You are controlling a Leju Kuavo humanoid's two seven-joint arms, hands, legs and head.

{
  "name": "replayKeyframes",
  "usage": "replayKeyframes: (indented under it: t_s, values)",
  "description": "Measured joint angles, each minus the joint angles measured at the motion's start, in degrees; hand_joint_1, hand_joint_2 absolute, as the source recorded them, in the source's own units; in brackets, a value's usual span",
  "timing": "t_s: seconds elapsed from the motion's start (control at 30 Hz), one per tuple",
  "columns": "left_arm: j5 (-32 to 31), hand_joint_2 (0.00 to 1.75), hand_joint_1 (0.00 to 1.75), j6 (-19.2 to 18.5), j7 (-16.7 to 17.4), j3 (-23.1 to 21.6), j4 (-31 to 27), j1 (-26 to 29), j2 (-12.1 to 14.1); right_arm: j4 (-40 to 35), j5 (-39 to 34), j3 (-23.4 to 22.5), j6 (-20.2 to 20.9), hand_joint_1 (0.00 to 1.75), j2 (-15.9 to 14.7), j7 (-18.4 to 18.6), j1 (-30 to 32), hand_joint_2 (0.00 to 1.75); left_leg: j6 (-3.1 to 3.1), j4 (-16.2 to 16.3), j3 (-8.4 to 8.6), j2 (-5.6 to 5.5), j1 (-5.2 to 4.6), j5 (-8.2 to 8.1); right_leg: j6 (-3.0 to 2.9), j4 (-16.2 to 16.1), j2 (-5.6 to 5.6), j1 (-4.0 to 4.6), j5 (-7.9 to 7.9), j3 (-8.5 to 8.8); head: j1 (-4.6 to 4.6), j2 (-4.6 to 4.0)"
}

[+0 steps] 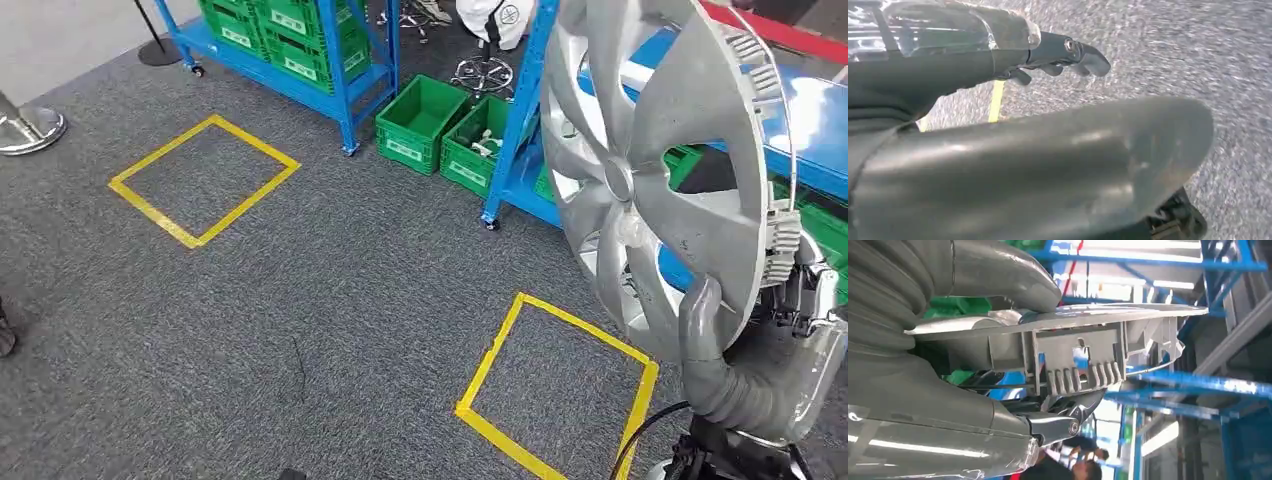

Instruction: Take the parts from the cabinet and place them on the table.

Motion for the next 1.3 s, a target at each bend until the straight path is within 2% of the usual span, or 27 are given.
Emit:
replayKeyframes:
  t_s: [0.03,0.07,0.13,0.17,0.2,0.23,0.3,0.33,0.37,0.5,0.53,0.57,0.6,0.67,0.73,0.77,0.83,0.87,0.9,0.97,1.03,1.1,1.13,1.2,1.23,1.27,1.3]
  values:
    - [0.00,0.00,0.00,0.00,0.00,0.00,0.00,-0.03,-0.02,0.00,0.00,-0.02,0.00,1.75,0.00,0.00,0.03,1.75,0.22,0.02,-0.03,-0.82,-0.02,0.07,0.04,1.70,3.31,-0.21,-1.58,-0.38,0.35,0.00]
    - [0.00,0.00,0.00,0.00,-0.02,0.00,0.00,-0.12,-0.04,-0.02,0.02,-0.04,-0.02,1.75,-0.02,0.00,0.14,1.75,0.63,0.02,0.01,-1.67,-0.05,0.09,-0.11,5.61,5.37,-0.15,-4.03,-2.09,0.64,0.00]
    - [0.00,0.00,0.00,0.00,-0.02,0.00,-0.02,-0.19,-0.11,0.02,0.00,-0.04,-0.02,1.75,-0.02,0.00,0.14,1.75,1.10,0.04,0.07,-3.50,-0.40,0.06,-0.30,15.75,6.56,0.10,-8.36,-6.95,1.16,0.00]
    - [0.00,0.00,0.00,-0.02,-0.02,0.00,-0.02,-0.15,-0.11,0.04,-0.02,-0.04,-0.02,1.75,-0.02,0.00,0.15,1.75,1.13,0.04,0.10,-4.15,-0.50,0.06,-0.43,18.06,6.62,0.20,-8.87,-8.25,1.22,0.00]
    - [0.00,0.00,0.00,0.00,0.00,0.00,0.00,-0.03,-0.07,0.07,-0.04,-0.02,-0.02,1.75,-0.02,0.02,0.20,1.75,1.34,0.06,0.24,-5.24,-0.77,0.03,-0.73,19.41,6.65,0.38,-8.44,-9.36,1.33,0.00]
    - [0.00,0.00,0.00,0.00,0.00,0.00,0.00,0.04,-0.04,0.07,-0.04,-0.02,-0.02,1.75,-0.02,0.02,0.17,1.75,1.38,0.07,0.40,-6.17,-0.97,0.03,-1.16,17.83,6.77,0.47,-6.55,-9.02,1.42,0.00]
    - [0.00,0.00,0.00,0.00,0.00,0.00,0.00,0.04,-0.04,0.04,-0.02,-0.02,-0.02,1.75,-0.02,0.00,0.12,1.75,1.42,0.07,0.91,-7.80,-1.28,0.00,-2.32,8.68,7.76,0.91,-0.21,-5.58,1.46,0.00]
    - [0.00,0.00,0.00,0.00,0.00,0.00,-0.02,0.06,-0.09,0.02,-0.02,-0.04,-0.02,1.75,-0.04,0.00,0.07,1.75,1.38,0.01,1.03,-8.41,-1.22,-0.03,-2.98,3.70,9.65,1.13,2.38,-3.75,1.55,0.00]
    - [0.00,0.00,0.00,0.00,0.00,0.00,0.00,-0.01,-0.29,0.02,-0.04,-0.04,-0.02,1.75,-0.09,0.02,0.11,1.75,1.25,0.15,0.87,-8.86,-1.48,-0.08,-3.42,2.78,11.04,1.06,1.73,-3.12,1.22,0.00]
    - [0.00,0.00,0.00,-0.07,0.00,0.00,0.00,0.23,-0.26,0.00,0.00,-0.02,0.00,1.75,-0.20,0.02,-0.10,1.75,0.13,-0.26,0.19,-10.64,-1.02,0.54,-3.52,0.74,9.35,1.24,2.15,-2.56,1.51,0.00]
    - [0.00,0.00,0.00,-0.04,0.00,0.00,0.00,0.33,-0.04,0.02,0.00,-0.02,0.02,1.75,-0.20,0.02,-0.23,1.75,0.01,0.40,0.12,-7.57,-1.29,-0.24,-3.36,-0.24,8.39,0.87,2.72,-2.04,1.55,0.00]
    - [0.00,0.00,0.00,-0.04,0.00,0.00,0.00,0.31,-0.07,0.02,-0.02,0.02,0.02,1.75,-0.20,0.02,-0.21,1.75,-0.19,0.67,-0.10,-6.12,-1.61,-0.58,-3.47,-0.48,8.34,0.86,2.78,-1.87,1.46,0.00]
    - [0.00,0.00,0.00,-0.04,0.00,0.00,0.00,0.08,-0.07,-0.07,0.04,0.00,0.02,1.75,-0.20,0.02,-0.05,1.75,-1.01,5.44,-2.46,-2.70,-1.12,-3.96,-3.72,-0.83,7.29,0.87,2.89,-1.61,0.87,0.00]
    - [0.00,0.00,0.00,-0.07,0.00,0.00,0.00,-0.01,-0.07,0.04,0.00,0.02,0.02,1.75,-0.22,0.02,-0.01,1.75,-1.87,14.21,-6.81,-2.90,-0.14,-7.56,-3.72,-0.67,5.76,0.79,2.69,-1.61,0.65,0.00]
    - [0.00,0.00,0.00,-0.07,0.02,-0.02,0.00,0.16,-0.07,0.09,-0.02,0.06,0.02,1.75,-0.22,0.04,0.11,1.75,-2.63,16.18,-8.11,-3.22,0.63,-7.05,-3.40,-0.54,4.37,0.61,2.46,-1.56,0.46,0.00]
    - [0.00,0.00,0.00,-0.07,0.04,-0.02,0.00,0.17,-0.07,0.11,-0.02,0.09,0.02,1.75,-0.22,0.04,0.11,1.75,-2.98,13.83,-6.98,-3.12,0.87,-5.20,-3.10,-0.35,3.67,0.46,2.27,-1.52,0.44,0.00]
    - [0.00,0.00,0.00,-0.07,0.04,-0.02,0.00,0.14,-0.02,0.22,0.00,0.13,0.02,1.75,-0.22,0.04,0.07,1.75,-3.45,6.03,-2.61,-1.81,1.07,-0.98,-2.40,0.08,2.66,0.03,1.73,-1.26,0.41,0.00]
    - [0.00,0.00,0.00,-0.07,0.04,-0.02,-0.02,0.09,-0.09,0.22,0.04,0.11,0.02,1.75,-0.22,0.04,0.06,1.75,-3.99,0.90,0.16,2.35,0.73,-0.53,-1.70,0.55,1.98,0.03,1.12,-1.07,0.33,0.00]
    - [0.00,0.00,0.00,-0.09,0.09,0.00,-0.09,0.05,-0.37,0.22,0.05,0.09,0.02,1.75,-0.20,0.04,-0.01,1.75,-2.69,0.61,0.16,2.71,0.48,-0.52,-1.17,1.07,1.78,0.40,0.72,-1.12,0.04,0.00]
    - [0.00,0.00,0.00,-0.09,0.20,-0.02,-0.07,0.18,-0.26,0.22,0.09,0.11,0.02,1.75,-0.20,0.07,-0.01,1.75,-1.16,0.75,-0.03,1.86,0.15,-0.74,-1.00,0.65,1.30,0.40,0.79,-0.82,0.77,0.00]
    - [0.00,0.00,0.00,-0.09,0.20,0.00,-0.04,0.16,-0.24,0.22,0.07,0.13,0.02,1.75,-0.20,0.05,-0.02,1.75,-0.44,0.69,-0.07,0.52,0.10,-0.69,-0.57,0.37,0.37,0.13,0.61,-0.46,0.70,0.00]
    - [0.00,0.00,0.00,-0.09,0.20,0.00,-0.02,0.07,-0.20,0.24,0.07,0.09,0.02,1.75,-0.20,0.07,-0.03,1.75,0.07,0.58,0.06,-0.52,0.22,-0.56,-0.17,1.41,3.16,-0.20,-0.88,-0.67,1.05,0.00]
    - [0.00,0.00,0.00,-0.09,0.20,0.00,-0.02,0.00,-0.20,0.20,0.07,0.02,0.02,1.75,-0.20,0.07,0.09,1.75,0.55,0.58,0.16,-1.36,0.15,-0.56,-0.39,6.56,6.00,-0.11,-4.25,-2.79,1.42,0.00]
    - [0.00,0.00,0.00,-0.09,0.18,0.00,-0.02,-0.07,-0.24,0.24,0.00,0.04,0.00,1.75,-0.20,0.07,0.17,1.75,1.00,0.58,0.16,-2.92,-0.22,-0.54,-0.73,16.13,6.67,0.27,-8.41,-7.37,1.60,0.00]
    - [0.00,0.00,0.00,-0.09,0.20,0.00,-0.02,-0.05,-0.22,0.28,-0.02,0.04,0.00,1.75,-0.20,0.07,0.23,1.75,1.09,0.59,0.15,-3.69,-0.40,-0.51,-0.98,19.14,6.67,0.38,-9.22,-8.99,1.66,0.00]
    - [0.00,0.00,0.00,-0.09,0.20,0.00,-0.02,0.01,-0.20,0.42,-0.02,0.04,0.00,1.75,-0.20,0.07,0.28,1.75,1.18,0.59,0.23,-4.70,-0.59,-0.49,-1.44,19.99,6.72,0.50,-8.55,-9.65,1.70,0.00]
    - [0.00,0.00,0.00,-0.09,0.20,0.00,-0.02,0.04,-0.18,0.46,-0.07,0.04,0.00,1.75,-0.20,0.07,0.28,1.75,1.21,0.60,0.35,-5.61,-0.78,-0.48,-1.94,17.89,6.85,0.67,-6.39,-8.90,1.70,0.00]
